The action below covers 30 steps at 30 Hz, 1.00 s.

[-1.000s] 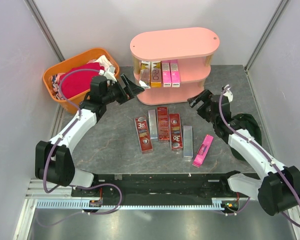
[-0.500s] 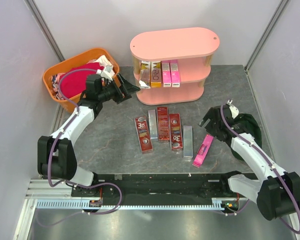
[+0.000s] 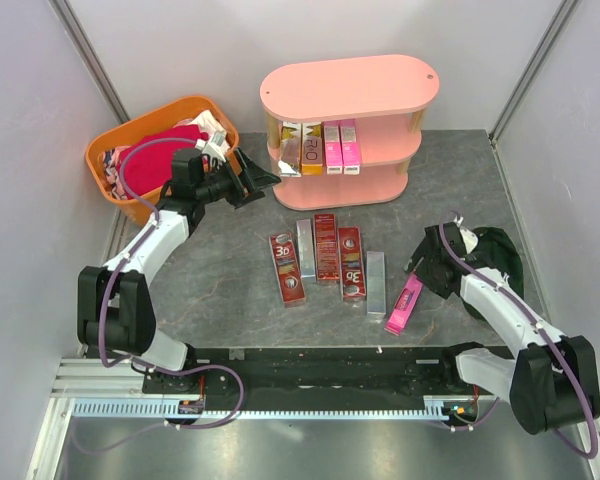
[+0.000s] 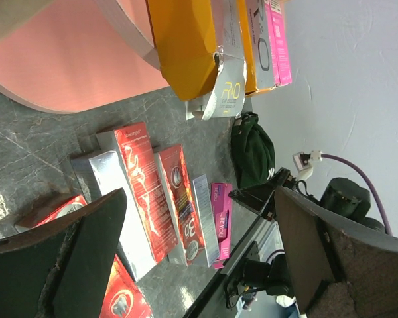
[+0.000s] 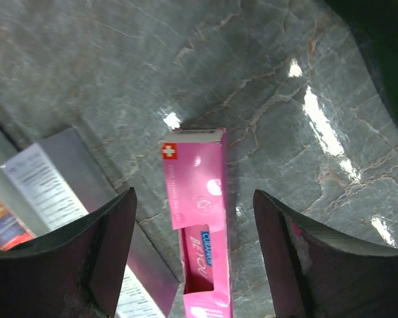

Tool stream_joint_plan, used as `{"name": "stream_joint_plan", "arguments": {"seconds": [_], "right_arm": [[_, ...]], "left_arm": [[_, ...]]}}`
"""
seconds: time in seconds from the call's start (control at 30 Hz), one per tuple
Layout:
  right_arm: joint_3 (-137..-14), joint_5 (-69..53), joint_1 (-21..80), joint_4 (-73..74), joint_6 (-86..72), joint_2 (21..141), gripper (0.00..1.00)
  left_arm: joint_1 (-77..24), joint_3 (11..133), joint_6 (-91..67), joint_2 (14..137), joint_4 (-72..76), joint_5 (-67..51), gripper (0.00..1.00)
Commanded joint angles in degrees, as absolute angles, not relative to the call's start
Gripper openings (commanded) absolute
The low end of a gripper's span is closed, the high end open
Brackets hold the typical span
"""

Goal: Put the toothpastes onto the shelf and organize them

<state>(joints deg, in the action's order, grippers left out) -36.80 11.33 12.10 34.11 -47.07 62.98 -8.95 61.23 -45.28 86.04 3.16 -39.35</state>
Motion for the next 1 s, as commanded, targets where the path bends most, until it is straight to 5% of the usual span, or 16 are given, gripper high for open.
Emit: {"name": "stream_joint_plan", "arguments": {"seconds": [0.0,0.17,0.57,0.97], "right_arm": [[-34.72,10.20,11.60,32.18,-46.67,64.51,0.78],[-33.05,8.44,11.69,28.92,-46.49,67.14,0.69],[-36.02,7.82,11.60,25.58,-43.86,68.03,0.28],[-48.59,5.10,13.97,27.86,-36.56,67.94,0.23]], "left_arm": [[-8.35,61.44,-43.42,86.57,5.27,-41.31,0.99],[-8.35,61.44,-43.51,86.92,5.45,-41.66,0.99],[-8.44,60.65,-45.52,87.28,8.61,-44.11,0.99],[-14.49,63.54,-46.40,87.89,12.56,-46.14,0.99]]}}
